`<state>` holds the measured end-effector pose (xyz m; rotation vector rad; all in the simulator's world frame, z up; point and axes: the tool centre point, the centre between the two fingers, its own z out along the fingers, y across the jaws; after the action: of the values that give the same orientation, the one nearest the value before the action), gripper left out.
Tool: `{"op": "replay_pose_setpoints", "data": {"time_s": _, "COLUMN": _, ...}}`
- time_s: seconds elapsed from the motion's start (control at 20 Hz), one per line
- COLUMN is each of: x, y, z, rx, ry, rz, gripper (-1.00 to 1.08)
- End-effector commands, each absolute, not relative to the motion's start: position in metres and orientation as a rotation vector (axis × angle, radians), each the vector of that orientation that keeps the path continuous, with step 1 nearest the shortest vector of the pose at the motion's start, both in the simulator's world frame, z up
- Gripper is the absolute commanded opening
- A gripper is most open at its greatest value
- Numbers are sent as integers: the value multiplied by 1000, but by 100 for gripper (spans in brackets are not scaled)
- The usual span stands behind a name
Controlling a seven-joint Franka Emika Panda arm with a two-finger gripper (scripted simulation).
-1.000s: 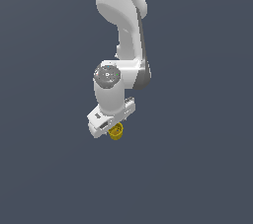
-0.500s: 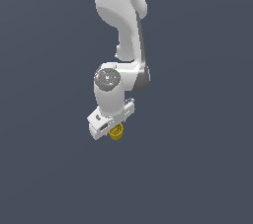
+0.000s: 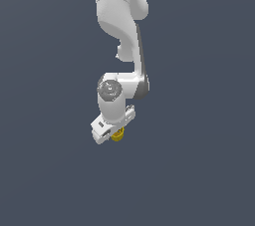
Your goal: Pick up the object and move it to a goal position.
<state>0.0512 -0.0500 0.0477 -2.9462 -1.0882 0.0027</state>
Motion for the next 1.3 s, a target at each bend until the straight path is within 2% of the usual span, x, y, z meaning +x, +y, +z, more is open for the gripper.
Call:
{"op": "replay_pose_setpoints", "data": {"time_s": 0.0, "x": 53, "y": -50, "z": 46, "rx": -2947, "ry": -1089, "rz": 0, "gripper": 100}}
{"op": "replay_pose_setpoints", "data": {"time_s": 0.05, "x": 53, "y": -50, "z": 46, "rx": -2947, "ry": -1089, "rz": 0, "gripper": 100}}
{"op": "replay_pose_setpoints", "data": {"time_s": 0.1, "x": 53, "y": -50, "z": 46, "rx": -2947, "ry": -1089, "rz": 0, "gripper": -100}}
{"op": "replay_pose_setpoints", "data": {"time_s": 0.8, "x": 51, "y": -48, "z": 49, "rx": -2947, "ry": -1088, "rz": 1, "gripper": -100}}
{"op": "replay_pose_setpoints", "data": {"time_s": 1.25, "x": 34, "y": -26, "z": 76, "rx": -2948, "ry": -1088, "rz": 1, "gripper": -100}}
